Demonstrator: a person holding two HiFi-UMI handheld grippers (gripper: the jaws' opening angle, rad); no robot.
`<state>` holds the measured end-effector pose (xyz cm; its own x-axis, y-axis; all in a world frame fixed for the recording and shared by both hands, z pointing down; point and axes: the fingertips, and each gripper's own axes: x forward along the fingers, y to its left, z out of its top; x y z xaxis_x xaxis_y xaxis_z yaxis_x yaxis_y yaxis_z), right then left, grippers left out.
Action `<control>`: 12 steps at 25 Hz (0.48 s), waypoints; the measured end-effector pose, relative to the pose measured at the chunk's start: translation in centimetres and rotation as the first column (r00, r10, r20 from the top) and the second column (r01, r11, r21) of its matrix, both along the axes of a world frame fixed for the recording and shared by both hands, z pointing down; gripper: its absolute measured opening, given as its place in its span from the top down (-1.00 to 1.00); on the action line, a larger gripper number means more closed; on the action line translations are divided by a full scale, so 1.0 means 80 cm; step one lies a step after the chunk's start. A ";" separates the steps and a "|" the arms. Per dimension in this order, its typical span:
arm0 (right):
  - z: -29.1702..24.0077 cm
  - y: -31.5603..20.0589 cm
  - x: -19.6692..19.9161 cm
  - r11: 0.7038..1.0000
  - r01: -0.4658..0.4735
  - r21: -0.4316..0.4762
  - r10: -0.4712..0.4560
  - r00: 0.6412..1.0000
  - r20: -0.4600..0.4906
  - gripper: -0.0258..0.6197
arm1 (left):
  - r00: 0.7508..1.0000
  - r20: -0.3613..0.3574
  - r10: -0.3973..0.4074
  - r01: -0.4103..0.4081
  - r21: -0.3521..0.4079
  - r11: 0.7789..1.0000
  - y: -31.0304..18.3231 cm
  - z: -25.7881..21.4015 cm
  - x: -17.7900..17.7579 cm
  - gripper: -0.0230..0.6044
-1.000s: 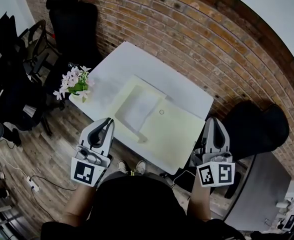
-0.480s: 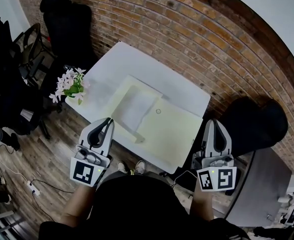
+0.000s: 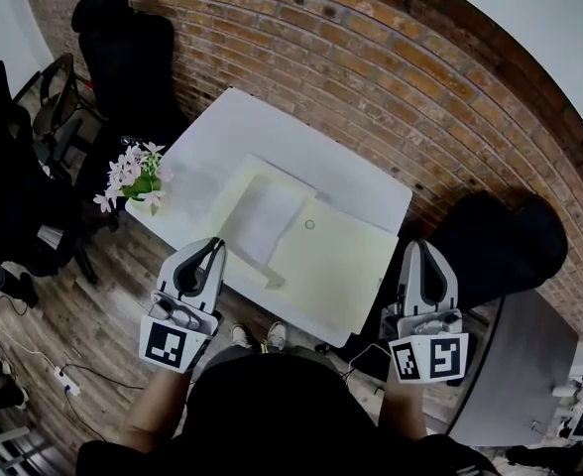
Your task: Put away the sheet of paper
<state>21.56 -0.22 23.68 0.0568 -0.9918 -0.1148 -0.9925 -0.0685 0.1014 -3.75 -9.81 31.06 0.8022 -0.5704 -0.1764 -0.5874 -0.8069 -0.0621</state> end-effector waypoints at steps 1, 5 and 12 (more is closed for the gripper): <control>0.001 0.000 -0.001 1.000 0.001 -0.001 -0.001 1.000 0.000 0.88 | 1.000 0.001 0.000 0.000 -0.002 1.000 0.000 0.001 0.000 0.81; 0.005 0.001 -0.004 1.000 0.009 -0.009 -0.009 1.000 0.002 0.88 | 1.000 0.000 -0.005 0.005 -0.006 1.000 0.003 0.003 -0.003 0.80; 0.014 0.002 -0.017 0.999 0.041 -0.023 -0.042 0.999 -0.011 0.88 | 1.000 0.007 -0.016 0.016 -0.012 1.000 0.012 0.010 -0.009 0.81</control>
<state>20.22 -0.09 24.78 0.0143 -0.9956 -0.0929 -0.9932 -0.0249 0.1138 -4.44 -8.86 31.84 0.7942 -0.5853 -0.1635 -0.5999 -0.7981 -0.0566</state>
